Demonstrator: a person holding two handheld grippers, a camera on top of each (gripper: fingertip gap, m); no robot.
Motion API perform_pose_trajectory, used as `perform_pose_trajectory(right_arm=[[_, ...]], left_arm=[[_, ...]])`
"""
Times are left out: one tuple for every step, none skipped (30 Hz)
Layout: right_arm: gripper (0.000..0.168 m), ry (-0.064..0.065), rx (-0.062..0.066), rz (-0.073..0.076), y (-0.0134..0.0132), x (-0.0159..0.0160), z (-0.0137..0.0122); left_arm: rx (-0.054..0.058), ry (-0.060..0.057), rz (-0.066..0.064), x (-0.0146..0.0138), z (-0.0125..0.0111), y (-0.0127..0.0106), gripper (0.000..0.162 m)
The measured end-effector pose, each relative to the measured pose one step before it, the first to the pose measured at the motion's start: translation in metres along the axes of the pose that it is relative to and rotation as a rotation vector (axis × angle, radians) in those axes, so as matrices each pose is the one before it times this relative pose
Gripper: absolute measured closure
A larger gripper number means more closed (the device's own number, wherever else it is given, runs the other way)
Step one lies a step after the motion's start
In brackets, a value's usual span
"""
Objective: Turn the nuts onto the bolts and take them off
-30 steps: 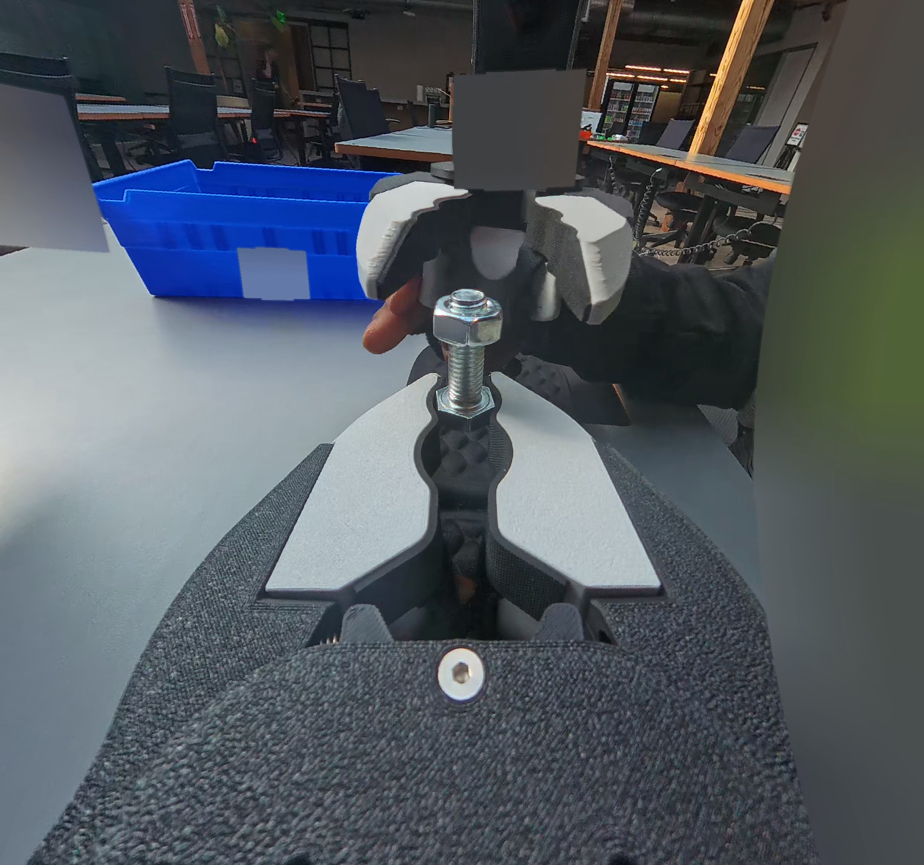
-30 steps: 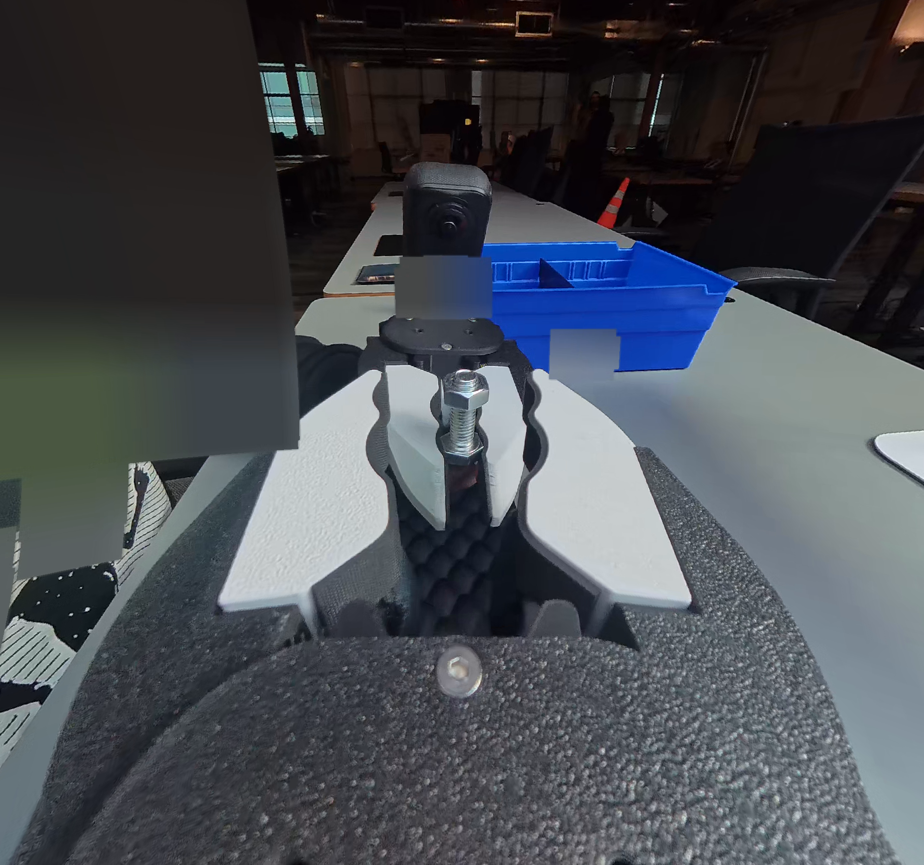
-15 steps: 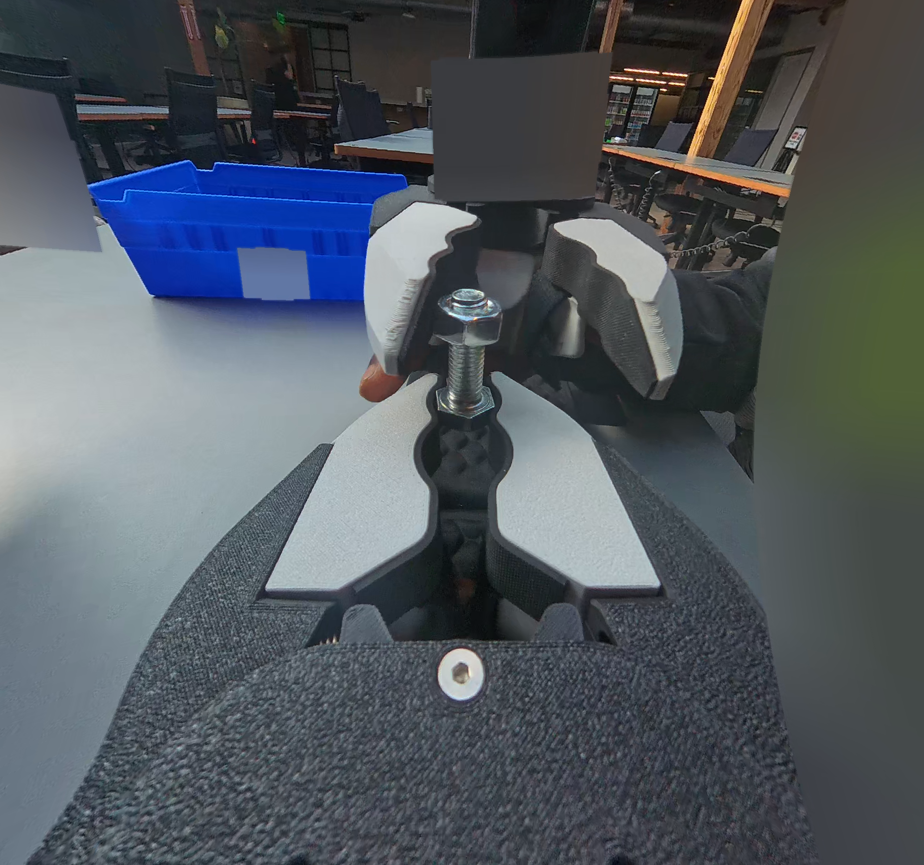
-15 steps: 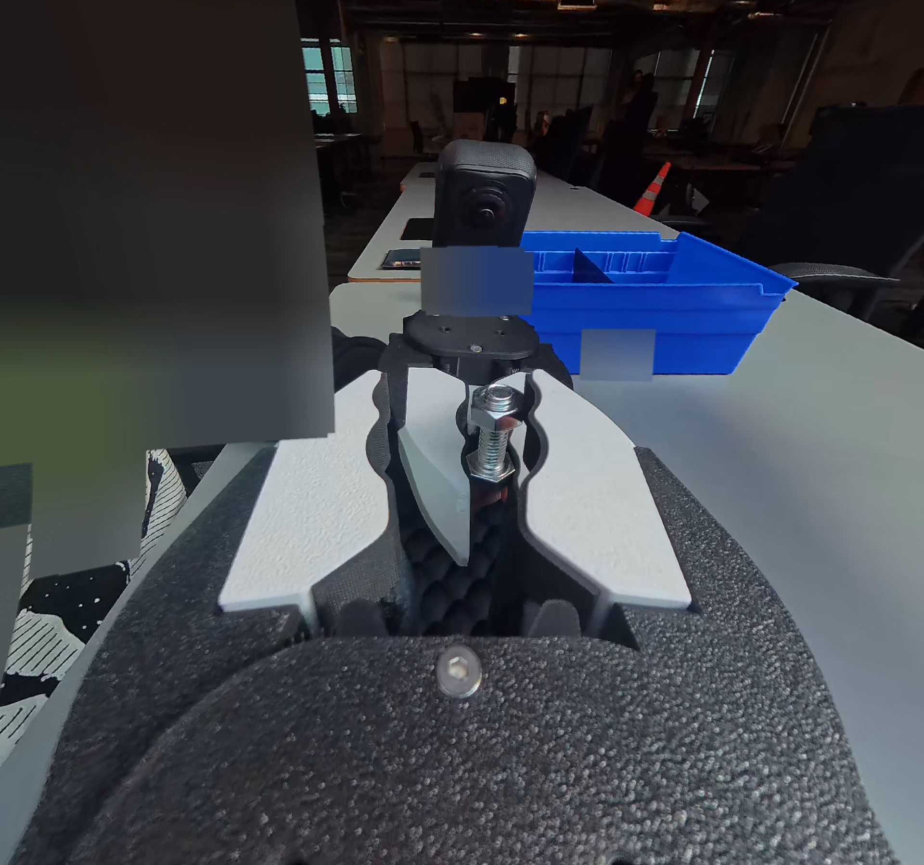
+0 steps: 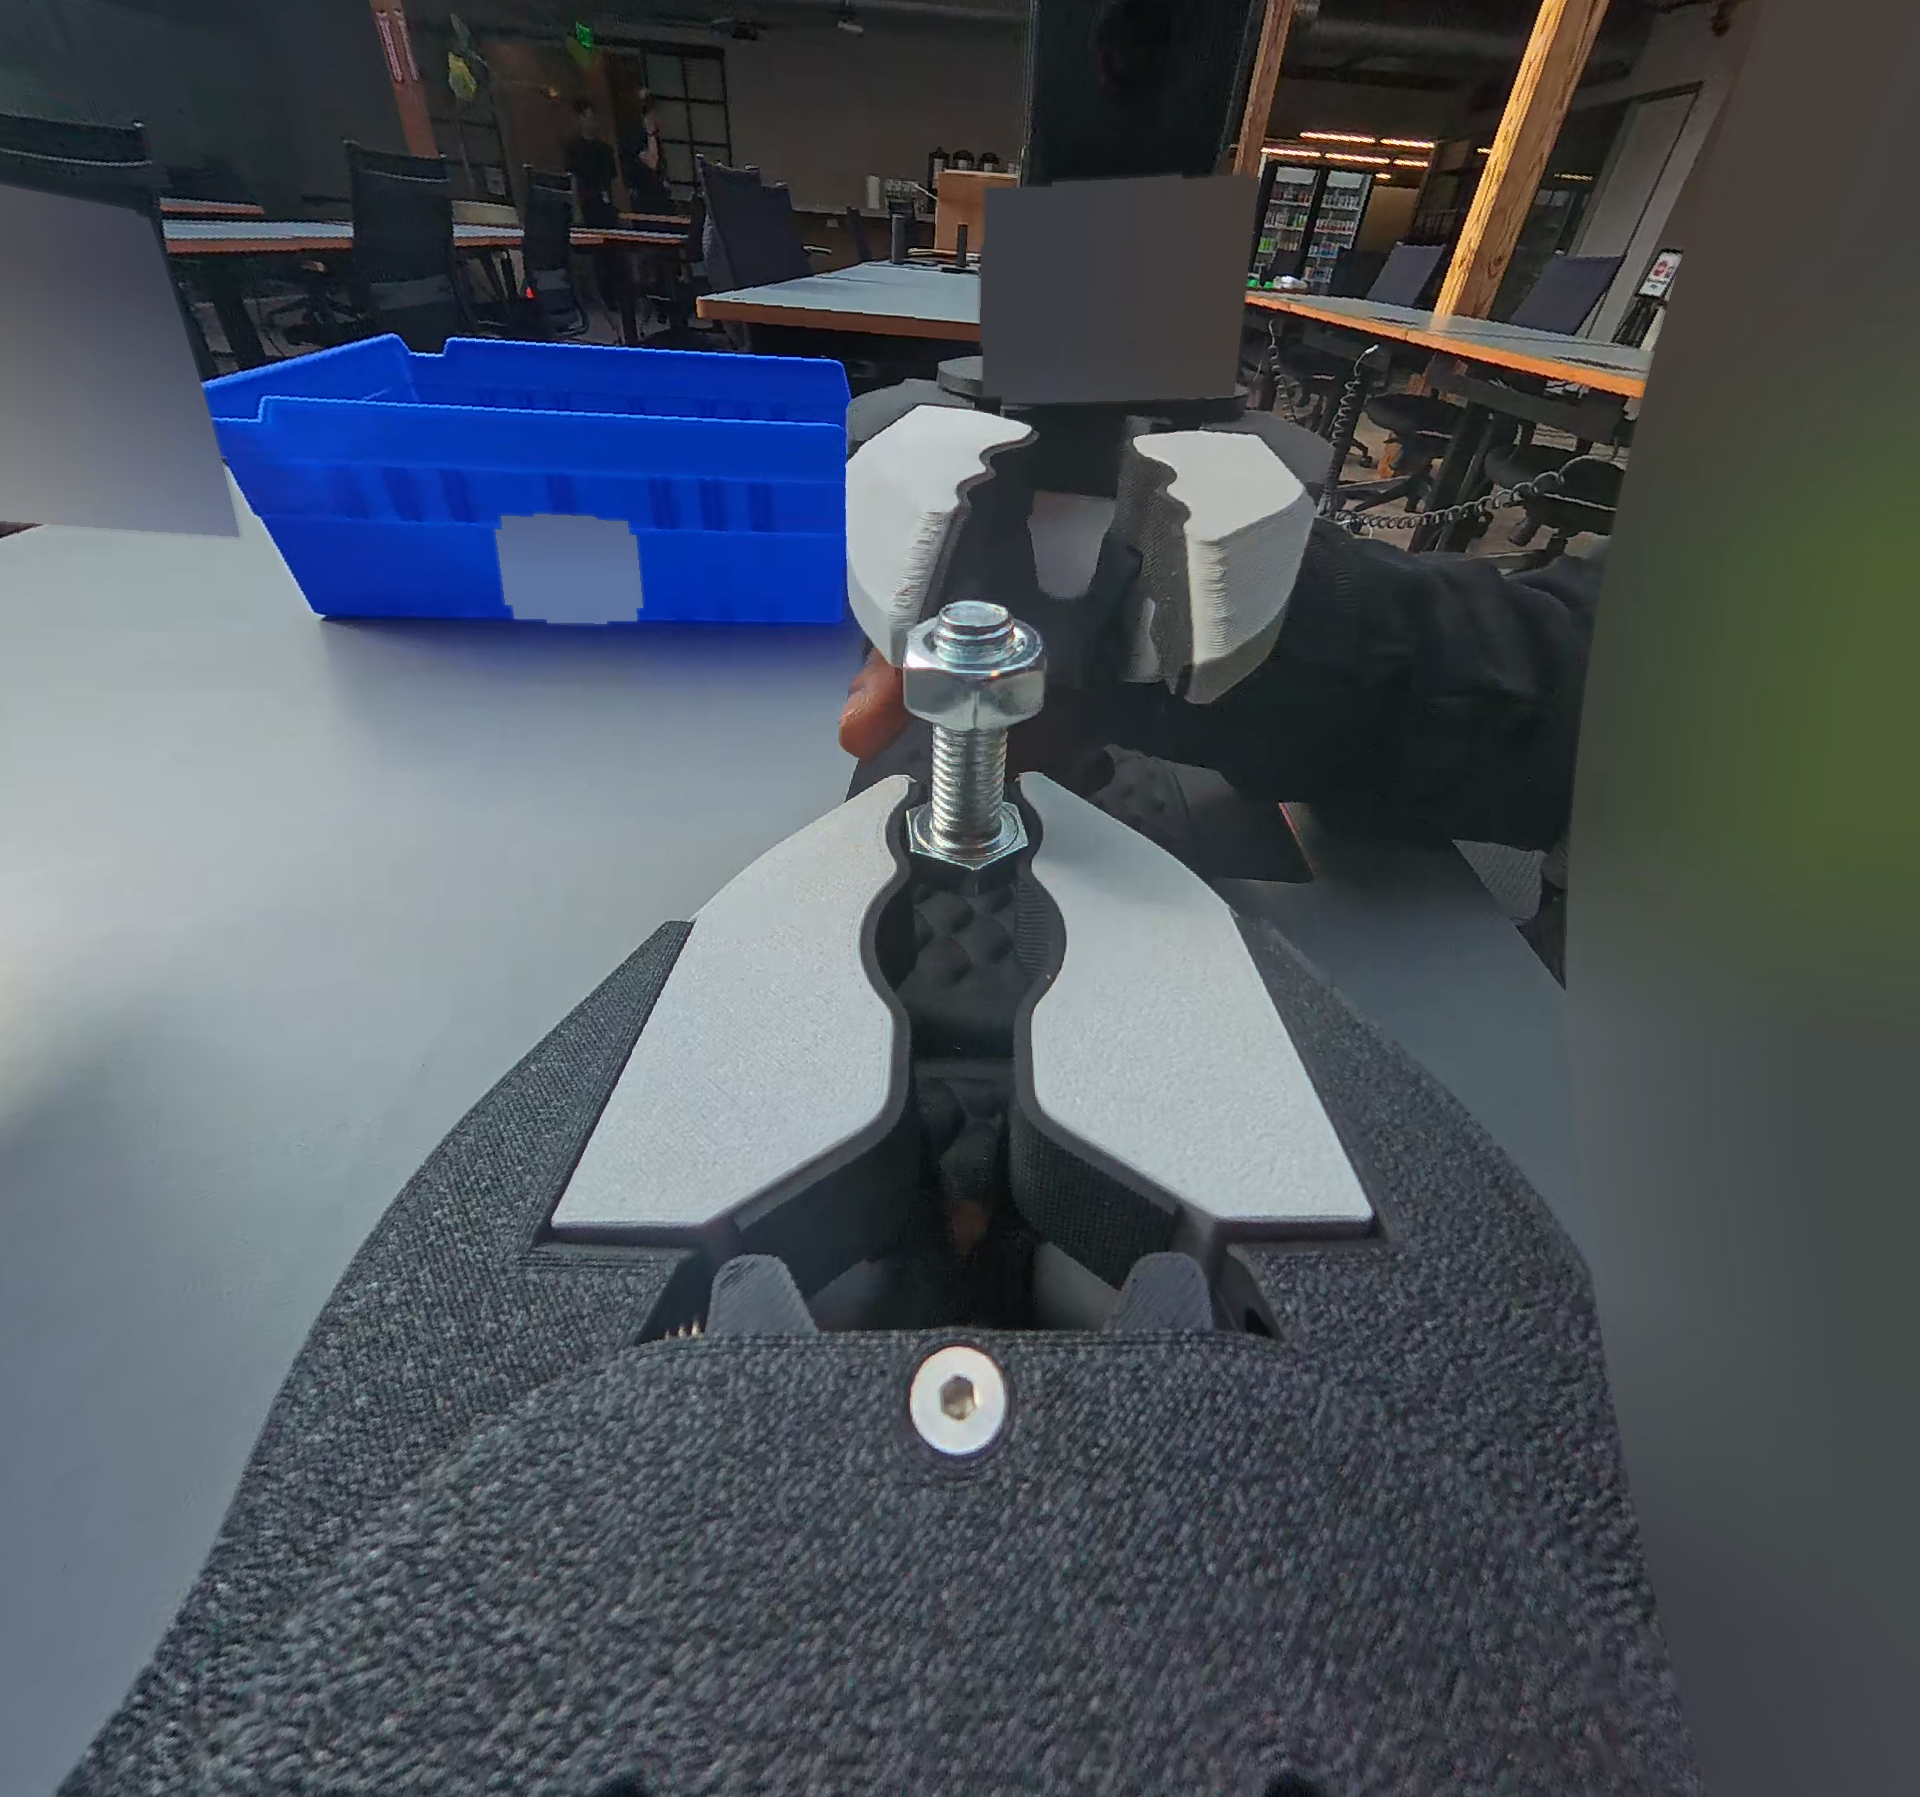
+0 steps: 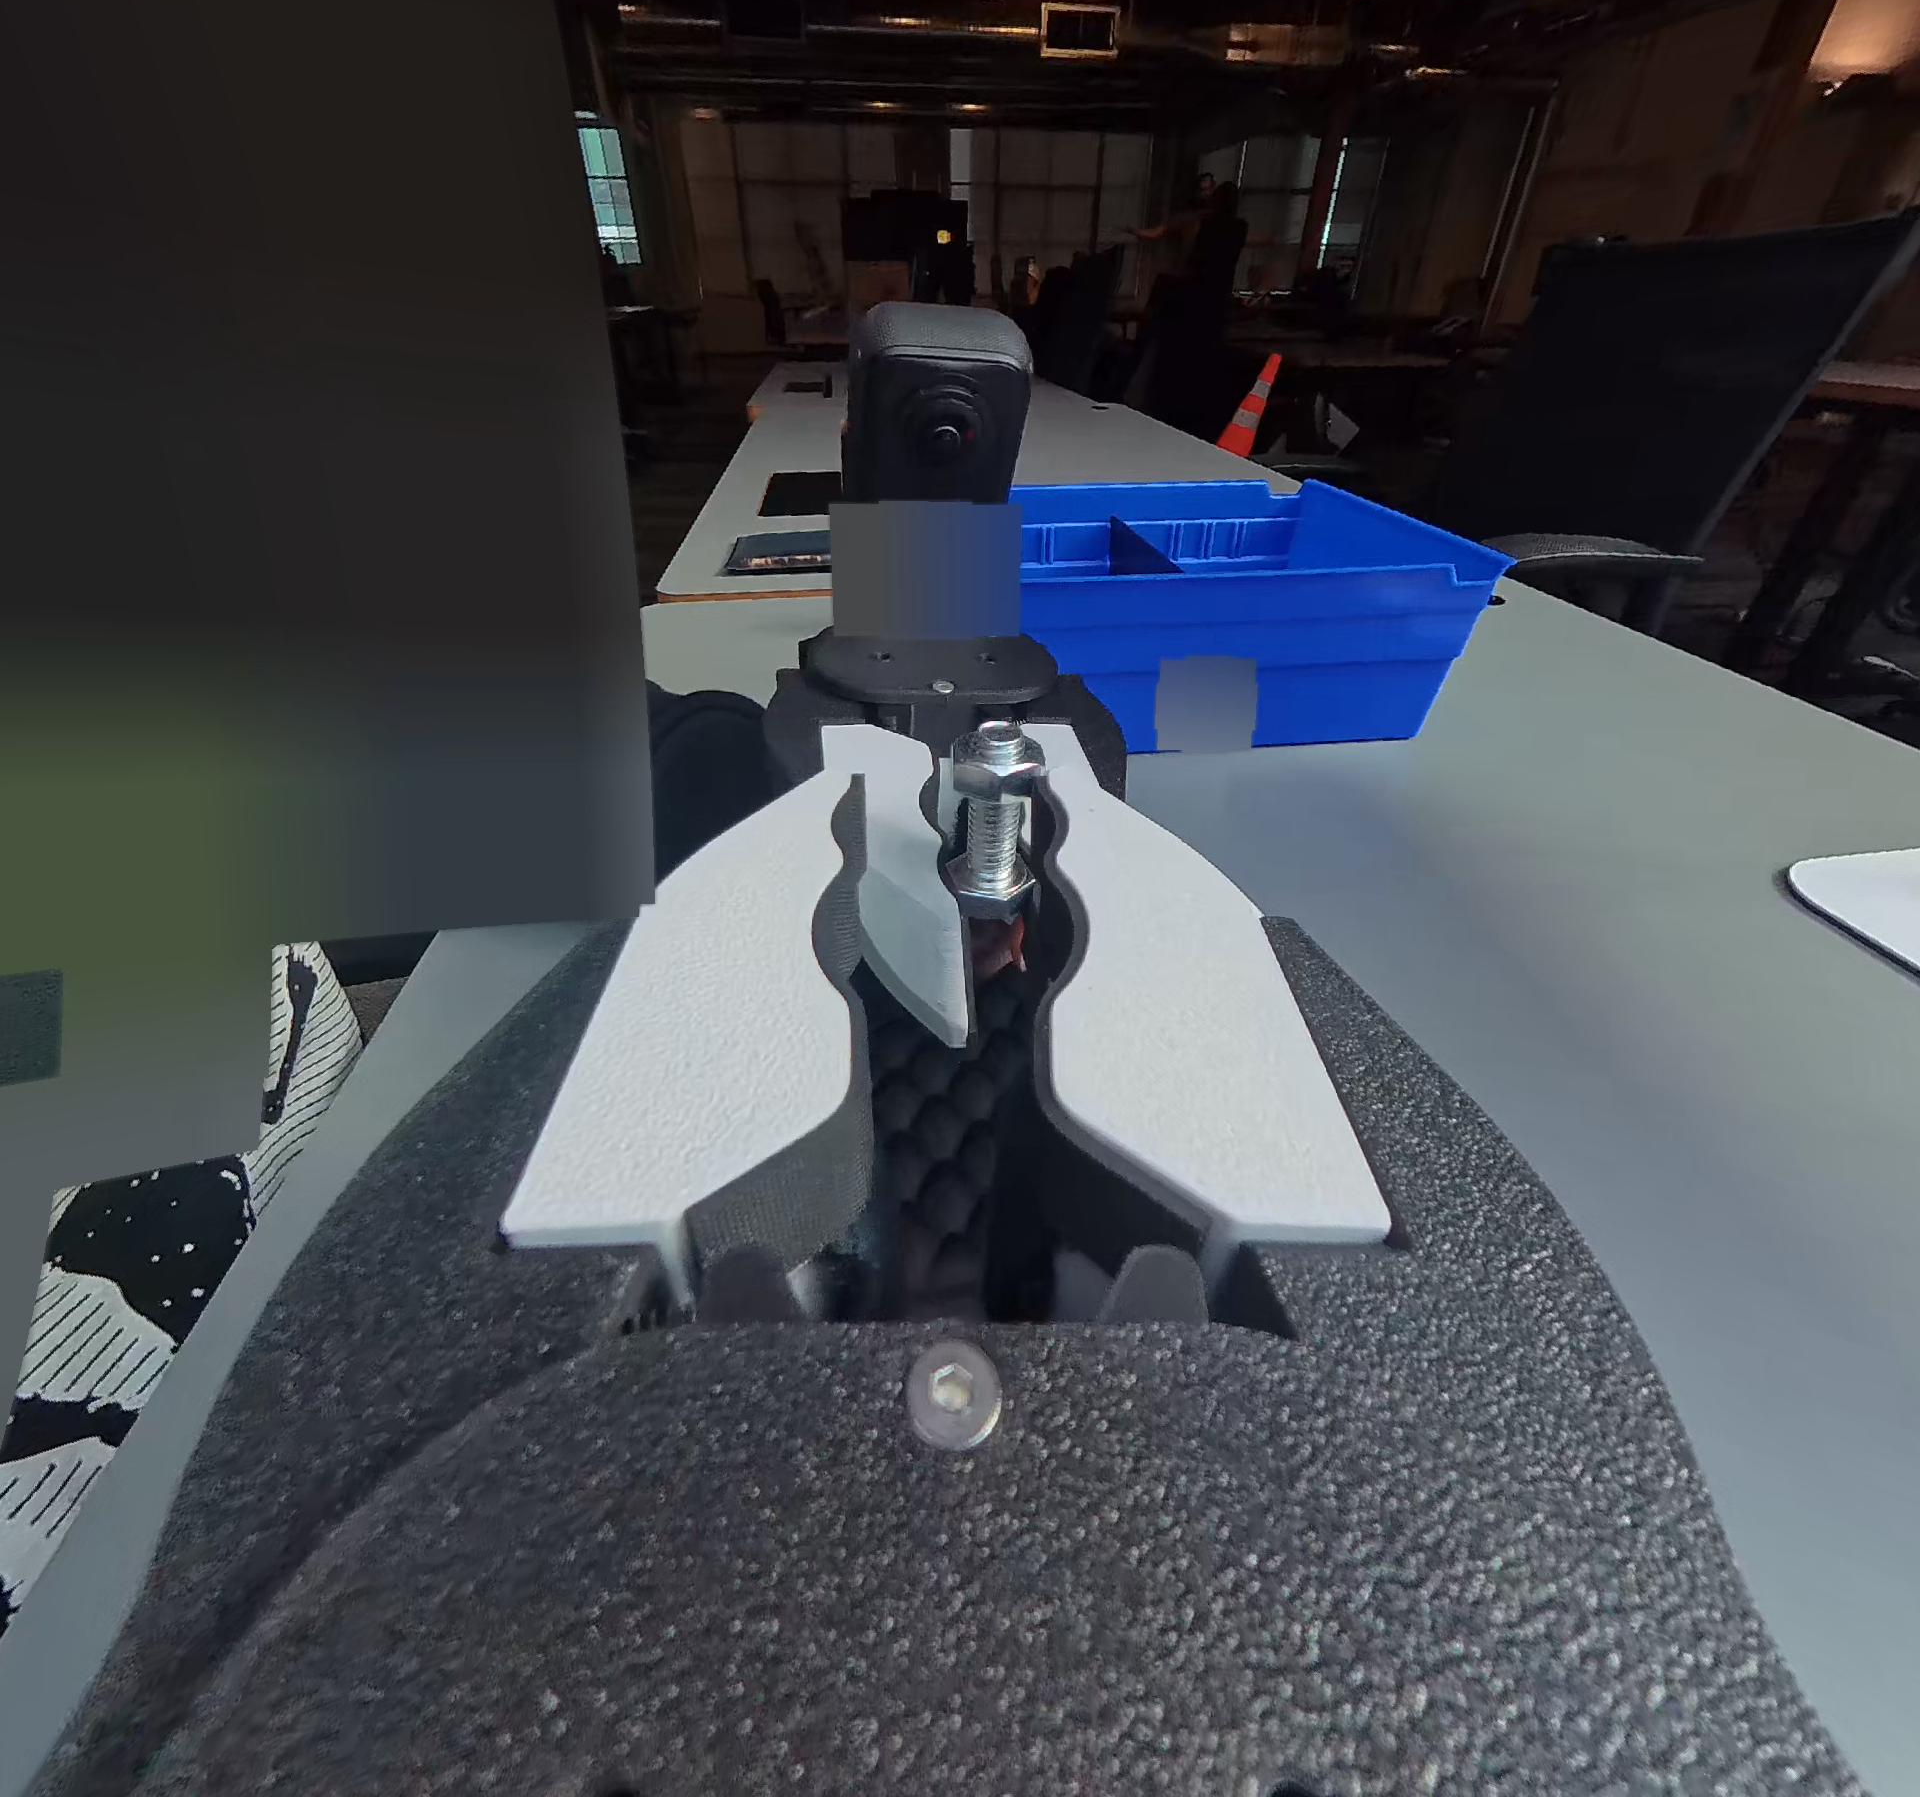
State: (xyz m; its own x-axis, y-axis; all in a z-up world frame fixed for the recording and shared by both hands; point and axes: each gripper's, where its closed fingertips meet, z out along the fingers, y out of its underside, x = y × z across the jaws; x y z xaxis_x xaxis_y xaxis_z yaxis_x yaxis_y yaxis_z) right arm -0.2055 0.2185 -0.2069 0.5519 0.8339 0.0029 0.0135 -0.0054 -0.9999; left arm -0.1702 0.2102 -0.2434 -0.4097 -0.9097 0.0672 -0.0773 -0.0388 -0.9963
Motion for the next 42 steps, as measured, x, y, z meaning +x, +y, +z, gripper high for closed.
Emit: perform_pose_trajectory(right_arm=[[0.144,0.0039,0.0014,-0.0038,-0.00026,0.00013,-0.00165],[0.151,-0.0048,0.0042,-0.0025,-0.00073,-0.00111,-0.00159],[0.158,-0.0035,0.009,0.0018,-0.00156,-0.00083,-0.00133],[0.162,-0.0017,0.0067,0.0003,-0.00137,-0.00047,-0.00099],[0.164,-0.0026,-0.0004,-0.0039,-0.00046,-0.00045,-0.00088],[0.164,0.0007,-0.0038,-0.0061,-0.00022,0.00032,-0.00065],[0.164,0.0058,-0.0047,-0.0056,0.00011,0.00145,-0.0004],[0.162,0.0078,-0.0026,-0.0032,-0.00004,0.00206,-0.00014],[0.155,0.0105,0.0033,0.0014,-0.00049,0.00294,0.00026],[0.145,0.0091,0.0079,0.0066,-0.00057,0.00303,0.00106],[0.134,-0.0016,0.0076,0.0112,-0.00044,0.00162,0.00201],[0.126,-0.0104,0.0054,0.0139,-0.00026,0.00024,0.00277],[0.12,-0.0132,0.0031,0.0117,0.00004,-0.00052,0.00363],[0.115,-0.0143,-0.0001,0.0048,0.00069,-0.00099,0.00412],[0.113,-0.0108,-0.0051,-0.0009,0.00146,-0.00059,0.00423],[0.11,-0.0105,-0.0103,-0.002,0.00192,-0.0007,0.00427],[0.109,-0.0121,-0.0116,-0.0006,0.00184,-0.00119,0.00416],[0.109,-0.0139,-0.0103,0.0001,0.00152,-0.00165,0.00388],[0.108,-0.015,-0.0087,-0.0007,0.00118,-0.00213,0.00338],[0.108,-0.0084,-0.0084,-0.0024,0.00094,-0.00146,0.00263],[0.108,-0.0043,-0.0088,-0.0059,0.00089,-0.00125,0.00183],[0.11,-0.0059,-0.0053,-0.0078,0.00046,-0.00159,0.00091],[0.113,-0.0042,-0.0008,-0.0071,-0.00011,-0.00148,0.0003],[0.117,-0.0017,0.0012,-0.0065,-0.00025,-0.00109,-0.00039],[0.118,0.0064,0.0025,-0.0036,-0.00039,0.00022,-0.00096],[0.119,0.0095,0.001,-0.0012,0.00012,0.00108,-0.0014],[0.121,0.0084,0.0031,0.0023,-0.00012,0.00091,-0.00183],[0.123,0.0078,0.0045,0.0047,-0.00019,0.00096,-0.00203],[0.125,0.0086,0.0048,0.0048,-0.00034,0.00099,-0.00229],[0.129,0.0081,0.0063,0.0031,-0.00054,0.00084,-0.00255],[0.13,0.011,0.0081,0.0021,-0.00089,0.00099,-0.0025],[0.132,0.0106,0.003,-0.0001,-0.00016,0.0009,-0.0023],[0.133,0.0071,-0.0002,-0.0019,0.00024,0.0004,-0.00218],[0.135,0.0051,0.0005,-0.0015,0.00005,-0.00001,-0.0021],[0.135,0.0053,0.0031,0.0004,-0.00039,-0.00006,-0.00201],[0.137,0.0074,0.0026,-0.0004,-0.00043,0.00032,-0.00191],[0.139,0.0097,0.0014,-0.0034,-0.00039,0.00074,-0.00184],[0.142,0.0082,0.0007,-0.005,-0.00029,0.00061,-0.00182],[0.145,0.0058,-0.0002,-0.0034,-0.00018,0.00046,-0.00171],[0.149,0.0035,0.0003,-0.0017,-0.00035,0.0003,-0.00151],[0.154,-0.0032,0.0015,-0.002,-0.0005,-0.00063,-0.00148],[0.159,-0.013,0.0063,-0.0017,-0.00123,-0.00209,-0.00126]], left_arm=[[0.0014,-0.0008,-0.0005,-0.00007,-0.00013,-0.00017,0.148],[0.0016,-0.0009,-0.002,-0.00029,-0.00014,-0.00022,0.148],[-0.0003,-0.0001,-0.0021,-0.00018,-0.00005,0.00002,0.148],[-0.0014,0.0005,0.0011,0.00017,0.0002,0.00018,0.148],[-0.0016,0.0002,0.002,0.00021,0.00014,0.00021,0.148],[-0.0009,-0.0002,0.0008,0.00007,0.00011,0.00012,0.148],[0.001,0.0,-0.0004,-0.00002,-0.00006,-0.00012,0.148],[0.0016,0.0002,-0.0011,0.00001,-0.00015,-0.0002,0.148],[0.0004,0.0001,-0.0008,-0.00012,-0.00005,-0.00006,0.148],[-0.0007,0.0007,0.0006,0.0001,0.00008,0.00008,0.148],[-0.0012,0.0006,0.0013,0.00022,0.00013,0.00016,0.148],[-0.0009,-0.0001,0.001,0.00005,0.00011,0.00012,0.148],[-0.0002,0.0005,0.0001,0.00015,0.00003,0.00002,0.148],[0.0007,0.0005,-0.0009,-0.00006,-0.00003,-0.0001,0.148],[0.0008,0.0004,-0.0007,-0.00004,-0.00012,-0.00011,0.148],[-0.0001,0.0,-0.0004,-0.00007,-0.00005,0.00001,0.148],[-0.0009,0.0006,-0.0001,0.00013,0.00007,0.00011,0.148],[-0.0006,0.0003,0.0,0.0,0.00005,0.00007,0.148],[-0.0003,-0.0001,-0.0007,-0.0001,0.00003,0.00002,0.148],[0.0005,0.0005,-0.0008,-0.00006,-0.00004,0.00003,0.148],[0.0009,-0.0002,-0.0011,-0.00008,-0.00011,-0.00012,0.148],[0.0006,-0.0002,-0.001,-0.00014,-0.00004,-0.00009,0.148],[0.0005,0.0002,-0.0007,-0.00007,-0.00014,-0.00007,0.148],[0.0006,-0.0007,-0.001,-0.0002,-0.00004,-0.00008,0.148],[0.0002,0.0016,-0.0007,0.00017,-0.00003,-0.00003,0.148],[-0.0012,0.0004,0.0014,0.00018,0.00013,0.00016,0.148],[-0.0018,-0.0008,0.002,0.00008,0.00012,0.00015,0.148],[-0.0008,0.0005,0.0014,0.00015,0.00002,0.00012,0.148],[0.0011,-0.0007,-0.0001,0.0,-0.0001,-0.00013,0.148],[0.0028,-0.0013,-0.0017,-0.00038,-0.00028,-0.00036,0.148],[0.0031,0.0006,-0.0023,-0.00018,-0.0003,-0.00041,0.148],[-0.0001,-0.0005,-0.0001,-0.00005,-0.00001,0.00001,0.148],[-0.0021,-0.0004,0.0019,0.00014,0.0001,0.00019,0.148],[-0.002,0.0,0.0012,0.0001,0.00016,0.00026,0.148],[0.0,-0.0007,-0.0008,-0.00012,-0.00004,-0.00001,0.148],[0.001,0.0013,-0.0008,0.00009,-0.0001,-0.00013,0.148],[-0.0002,0.0003,0.0011,0.00018,-0.00002,0.00004,0.148],[-0.0014,-0.0003,0.0019,0.00006,0.00012,0.00019,0.148],[-0.0007,0.0001,0.0008,0.00015,0.00003,0.0,0.148],[0.0007,-0.0002,0.0,-0.00007,-0.00009,-0.00008,0.148],[0.0019,-0.0007,-0.0009,-0.00022,-0.00017,-0.00025,0.148],[0.0012,-0.0015,-0.0025,-0.00034,-0.00017,-0.00007,0.148]])
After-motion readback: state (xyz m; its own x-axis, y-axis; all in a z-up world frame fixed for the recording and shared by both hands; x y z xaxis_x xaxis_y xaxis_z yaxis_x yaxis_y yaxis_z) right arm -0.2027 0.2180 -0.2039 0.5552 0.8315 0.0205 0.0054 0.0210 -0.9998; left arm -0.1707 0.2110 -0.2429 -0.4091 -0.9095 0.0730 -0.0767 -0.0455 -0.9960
